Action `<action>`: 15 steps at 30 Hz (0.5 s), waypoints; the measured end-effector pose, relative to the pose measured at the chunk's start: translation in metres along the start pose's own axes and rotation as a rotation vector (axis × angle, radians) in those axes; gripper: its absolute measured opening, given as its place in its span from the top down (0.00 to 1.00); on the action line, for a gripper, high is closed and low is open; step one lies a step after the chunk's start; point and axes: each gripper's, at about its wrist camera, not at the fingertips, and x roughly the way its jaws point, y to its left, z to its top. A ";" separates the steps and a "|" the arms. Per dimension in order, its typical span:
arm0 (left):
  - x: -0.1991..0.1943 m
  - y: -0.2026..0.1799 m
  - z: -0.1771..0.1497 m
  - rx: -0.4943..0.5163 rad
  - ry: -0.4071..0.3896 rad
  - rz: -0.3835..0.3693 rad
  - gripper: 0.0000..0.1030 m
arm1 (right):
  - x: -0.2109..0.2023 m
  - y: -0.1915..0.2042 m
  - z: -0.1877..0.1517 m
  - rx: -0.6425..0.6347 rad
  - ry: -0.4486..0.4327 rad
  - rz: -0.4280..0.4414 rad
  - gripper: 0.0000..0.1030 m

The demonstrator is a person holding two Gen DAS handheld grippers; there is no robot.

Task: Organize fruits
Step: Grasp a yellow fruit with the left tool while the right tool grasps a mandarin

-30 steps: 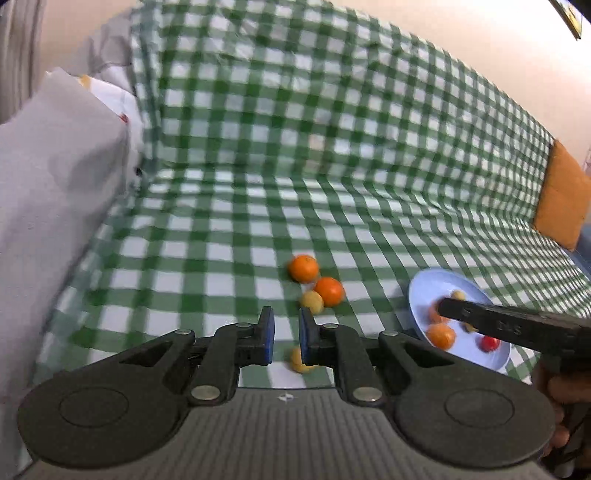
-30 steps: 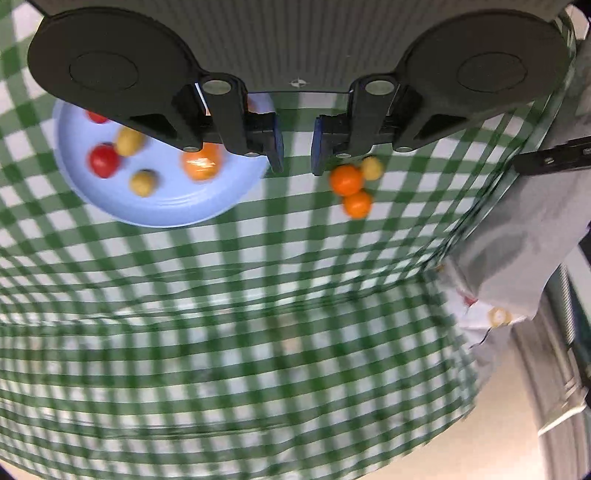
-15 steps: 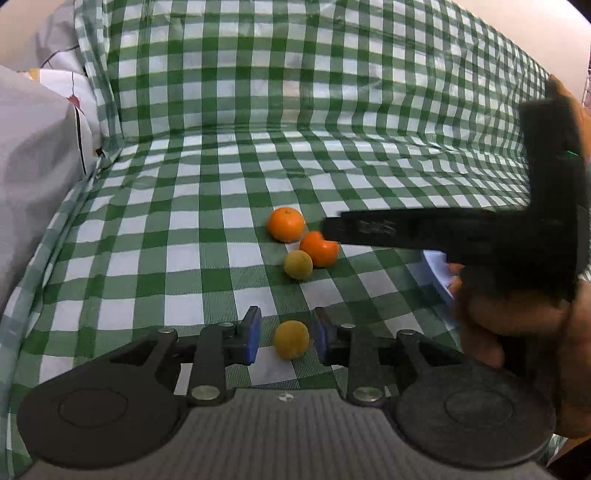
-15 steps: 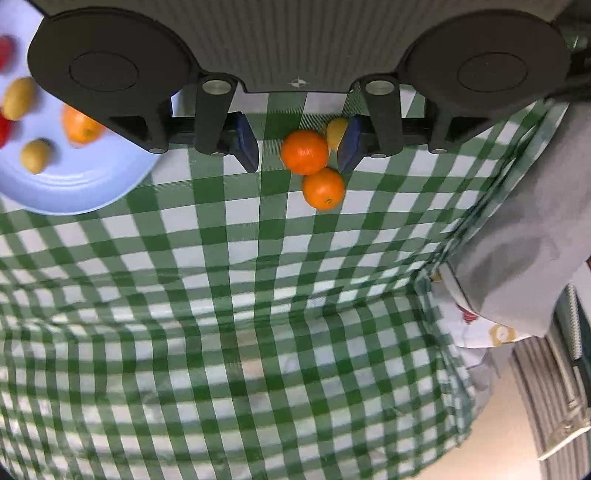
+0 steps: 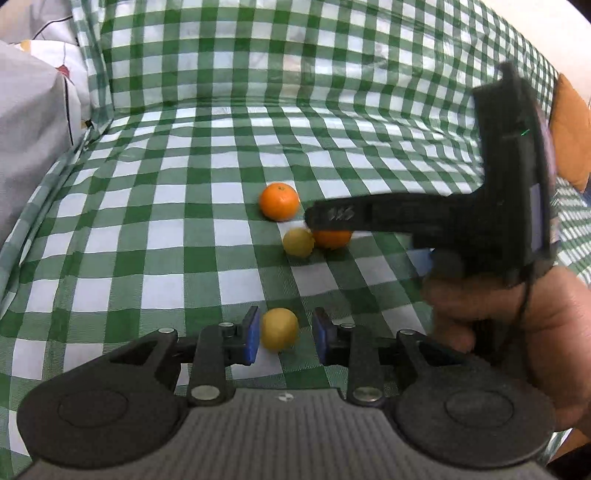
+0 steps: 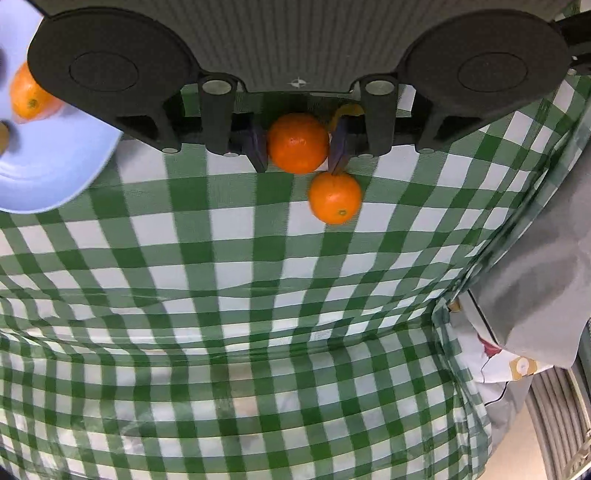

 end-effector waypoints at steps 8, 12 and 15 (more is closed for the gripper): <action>-0.008 0.007 0.000 -0.019 -0.030 0.058 0.77 | -0.050 -0.004 -0.018 -0.007 0.018 0.032 0.64; -0.019 0.023 0.001 -0.080 -0.042 0.087 0.77 | -0.077 0.008 -0.036 -0.109 0.051 0.044 0.64; -0.019 0.028 -0.001 -0.078 -0.002 0.093 0.77 | -0.089 0.016 -0.050 -0.164 0.094 0.044 0.64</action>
